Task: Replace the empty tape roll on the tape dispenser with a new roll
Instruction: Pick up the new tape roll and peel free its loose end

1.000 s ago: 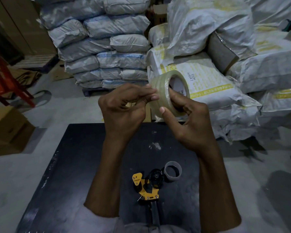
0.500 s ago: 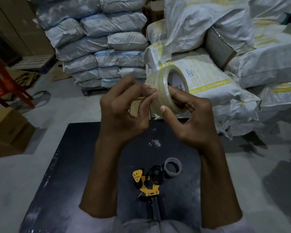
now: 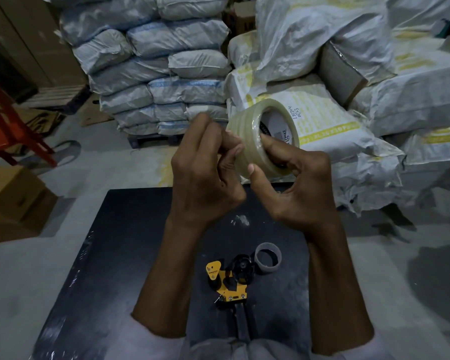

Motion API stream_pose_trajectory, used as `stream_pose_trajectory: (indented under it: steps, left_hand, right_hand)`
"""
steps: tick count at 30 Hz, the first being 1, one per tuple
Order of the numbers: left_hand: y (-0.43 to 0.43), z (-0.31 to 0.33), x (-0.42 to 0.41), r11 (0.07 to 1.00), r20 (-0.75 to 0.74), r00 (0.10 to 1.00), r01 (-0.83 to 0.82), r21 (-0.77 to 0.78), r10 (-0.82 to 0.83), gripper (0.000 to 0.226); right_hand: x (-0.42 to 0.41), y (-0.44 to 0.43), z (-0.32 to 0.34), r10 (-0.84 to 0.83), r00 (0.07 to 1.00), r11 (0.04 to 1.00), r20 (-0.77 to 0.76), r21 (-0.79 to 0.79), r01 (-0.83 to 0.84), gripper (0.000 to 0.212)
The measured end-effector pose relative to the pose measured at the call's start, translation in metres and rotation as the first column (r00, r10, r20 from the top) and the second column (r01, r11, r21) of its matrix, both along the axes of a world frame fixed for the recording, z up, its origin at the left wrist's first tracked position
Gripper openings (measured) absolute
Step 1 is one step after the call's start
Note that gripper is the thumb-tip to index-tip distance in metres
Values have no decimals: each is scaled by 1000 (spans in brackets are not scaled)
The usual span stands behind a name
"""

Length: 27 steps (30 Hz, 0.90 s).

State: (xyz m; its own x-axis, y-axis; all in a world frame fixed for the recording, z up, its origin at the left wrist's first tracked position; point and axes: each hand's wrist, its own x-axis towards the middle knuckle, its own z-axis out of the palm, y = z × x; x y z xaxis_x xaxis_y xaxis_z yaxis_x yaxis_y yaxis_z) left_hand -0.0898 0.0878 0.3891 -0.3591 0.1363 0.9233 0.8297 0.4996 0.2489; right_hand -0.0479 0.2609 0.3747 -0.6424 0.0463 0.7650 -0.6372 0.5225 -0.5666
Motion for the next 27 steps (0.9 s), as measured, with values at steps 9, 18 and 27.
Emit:
stream_pose_trajectory:
  steps: [9,18,27]
  left_hand:
    - [-10,2,-9,994,130,988,88,-62,-79,14]
    - [-23,19,-18,959,82,960,274,-66,-269,13]
    - [-32,20,-27,932,213,913,361,-22,-349,16]
  right_hand:
    - [2,1,1,-10,998,1000,67,-21,11,30]
    - [1,3,5,-59,997,997,55,44,57,39]
    - [3,8,4,-96,995,988,18,125,93,38]
